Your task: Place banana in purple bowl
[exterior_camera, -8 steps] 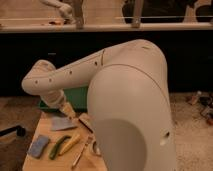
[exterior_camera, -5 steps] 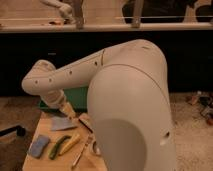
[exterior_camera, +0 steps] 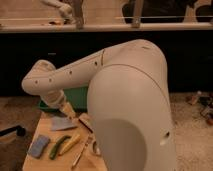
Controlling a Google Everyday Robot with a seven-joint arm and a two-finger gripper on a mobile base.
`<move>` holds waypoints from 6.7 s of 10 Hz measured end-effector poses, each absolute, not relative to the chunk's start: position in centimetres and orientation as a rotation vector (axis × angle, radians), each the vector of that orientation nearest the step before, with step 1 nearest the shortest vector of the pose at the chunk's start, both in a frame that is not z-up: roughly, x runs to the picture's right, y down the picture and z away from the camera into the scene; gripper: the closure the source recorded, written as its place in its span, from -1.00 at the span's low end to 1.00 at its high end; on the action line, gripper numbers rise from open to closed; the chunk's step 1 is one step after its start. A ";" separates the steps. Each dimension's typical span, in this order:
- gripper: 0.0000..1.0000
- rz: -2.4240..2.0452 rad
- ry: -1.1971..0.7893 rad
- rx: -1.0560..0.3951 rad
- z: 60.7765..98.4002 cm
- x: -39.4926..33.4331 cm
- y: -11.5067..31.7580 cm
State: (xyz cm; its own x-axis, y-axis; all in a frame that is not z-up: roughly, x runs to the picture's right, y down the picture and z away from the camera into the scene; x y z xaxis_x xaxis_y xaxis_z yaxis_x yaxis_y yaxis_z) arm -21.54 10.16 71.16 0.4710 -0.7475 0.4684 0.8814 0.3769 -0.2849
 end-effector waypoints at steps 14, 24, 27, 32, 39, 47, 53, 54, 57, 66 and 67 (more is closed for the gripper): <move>-0.60 -1.059 -0.281 -0.541 71.2 -21.5 10.2; -0.60 -1.059 -0.281 -0.541 71.2 -21.5 10.2; -0.60 -1.059 -0.281 -0.541 71.2 -21.5 10.2; -0.60 -1.043 -0.257 -0.619 70.7 -20.4 11.7; -0.60 -0.759 -0.364 -0.696 71.6 -19.3 15.6; -0.60 -0.703 -0.402 -0.721 72.8 -19.4 17.7; -0.60 -0.766 -0.356 -0.703 71.4 -19.6 19.4; -0.60 -0.769 -0.352 -0.698 71.2 -19.4 19.6; -0.60 -0.778 -0.350 -0.714 71.1 -18.8 21.8; -0.60 -0.760 -0.367 -0.854 74.4 -18.1 27.1; -0.60 -0.760 -0.365 -0.866 74.7 -18.1 27.4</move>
State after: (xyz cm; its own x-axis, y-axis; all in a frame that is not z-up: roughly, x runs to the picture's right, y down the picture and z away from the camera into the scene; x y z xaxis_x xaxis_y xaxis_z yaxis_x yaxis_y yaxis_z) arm -18.10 27.42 74.68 0.6857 -0.4484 0.5734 0.7278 0.4128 -0.5476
